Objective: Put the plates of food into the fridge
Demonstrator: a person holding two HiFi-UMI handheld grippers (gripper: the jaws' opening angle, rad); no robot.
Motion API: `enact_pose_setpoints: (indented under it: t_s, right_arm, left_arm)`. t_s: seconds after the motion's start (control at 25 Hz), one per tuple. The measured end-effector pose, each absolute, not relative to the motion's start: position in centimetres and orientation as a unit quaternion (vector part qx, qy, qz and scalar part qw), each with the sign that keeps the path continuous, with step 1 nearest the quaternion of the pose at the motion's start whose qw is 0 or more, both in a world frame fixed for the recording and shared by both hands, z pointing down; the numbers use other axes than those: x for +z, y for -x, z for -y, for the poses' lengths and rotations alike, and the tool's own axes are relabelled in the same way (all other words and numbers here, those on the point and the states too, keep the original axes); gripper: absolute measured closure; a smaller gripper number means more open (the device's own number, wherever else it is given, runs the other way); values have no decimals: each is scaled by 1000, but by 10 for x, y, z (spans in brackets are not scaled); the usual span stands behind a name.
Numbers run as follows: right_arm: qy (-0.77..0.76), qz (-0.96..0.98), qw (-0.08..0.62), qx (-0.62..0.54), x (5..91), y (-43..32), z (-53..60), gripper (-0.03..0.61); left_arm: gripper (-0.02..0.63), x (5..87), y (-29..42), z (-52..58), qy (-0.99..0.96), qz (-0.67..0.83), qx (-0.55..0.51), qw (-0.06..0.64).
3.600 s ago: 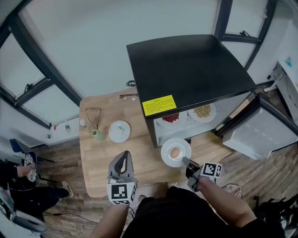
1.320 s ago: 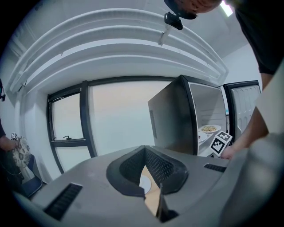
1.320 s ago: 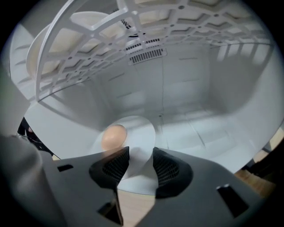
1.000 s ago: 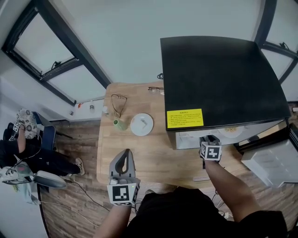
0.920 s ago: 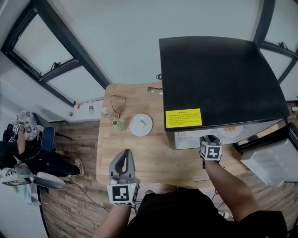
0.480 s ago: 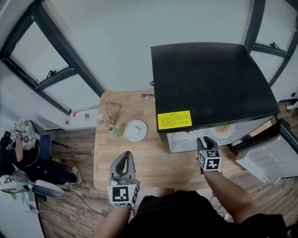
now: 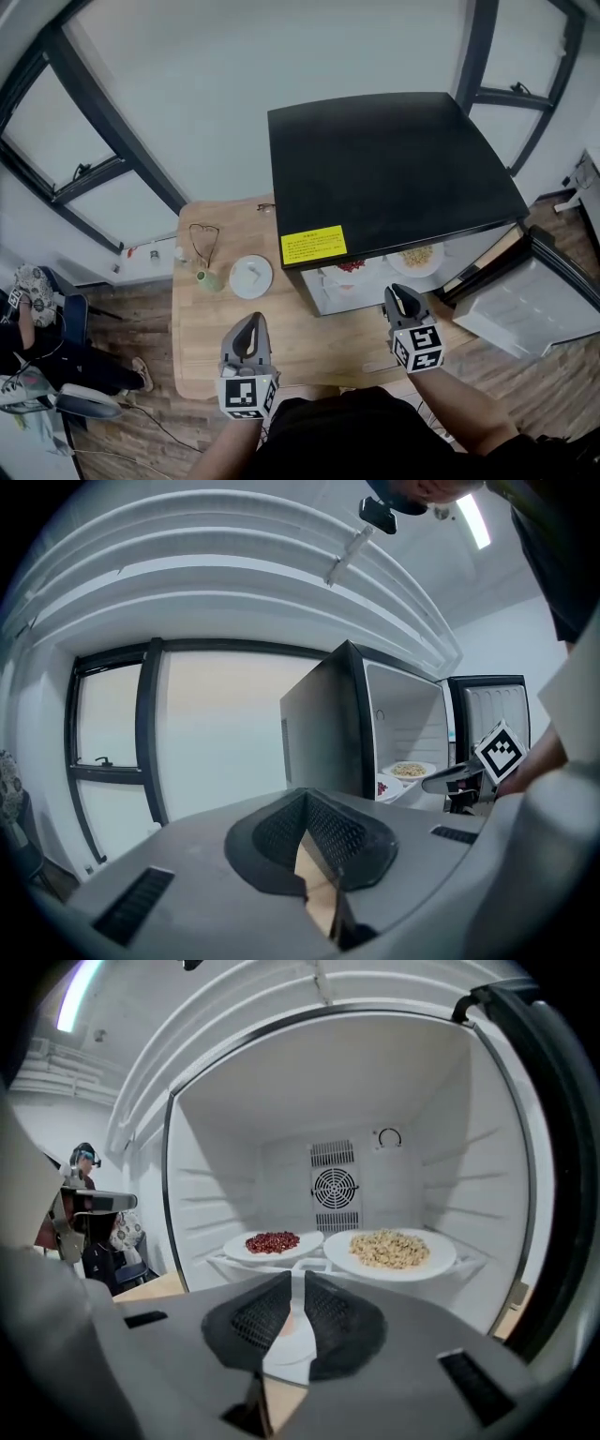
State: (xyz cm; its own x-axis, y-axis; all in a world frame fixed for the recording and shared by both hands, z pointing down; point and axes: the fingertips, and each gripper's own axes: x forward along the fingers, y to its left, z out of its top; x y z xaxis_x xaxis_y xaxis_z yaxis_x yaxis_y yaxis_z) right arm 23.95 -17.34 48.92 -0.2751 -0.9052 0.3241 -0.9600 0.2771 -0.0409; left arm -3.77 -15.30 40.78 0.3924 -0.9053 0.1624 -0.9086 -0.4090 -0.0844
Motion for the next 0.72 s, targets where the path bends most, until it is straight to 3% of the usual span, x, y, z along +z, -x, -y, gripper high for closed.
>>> enact_pose_setpoints:
  t_s: [0.2,0.72]
  right_arm:
    - [-572,808,122,79,464,-232,154,557]
    - [-567,812,124,66,456,-227,129,557]
  left_arm:
    - [611,414,18,143,-846,525,96,7]
    - [611,415,-24,117,-871,476,115,-23]
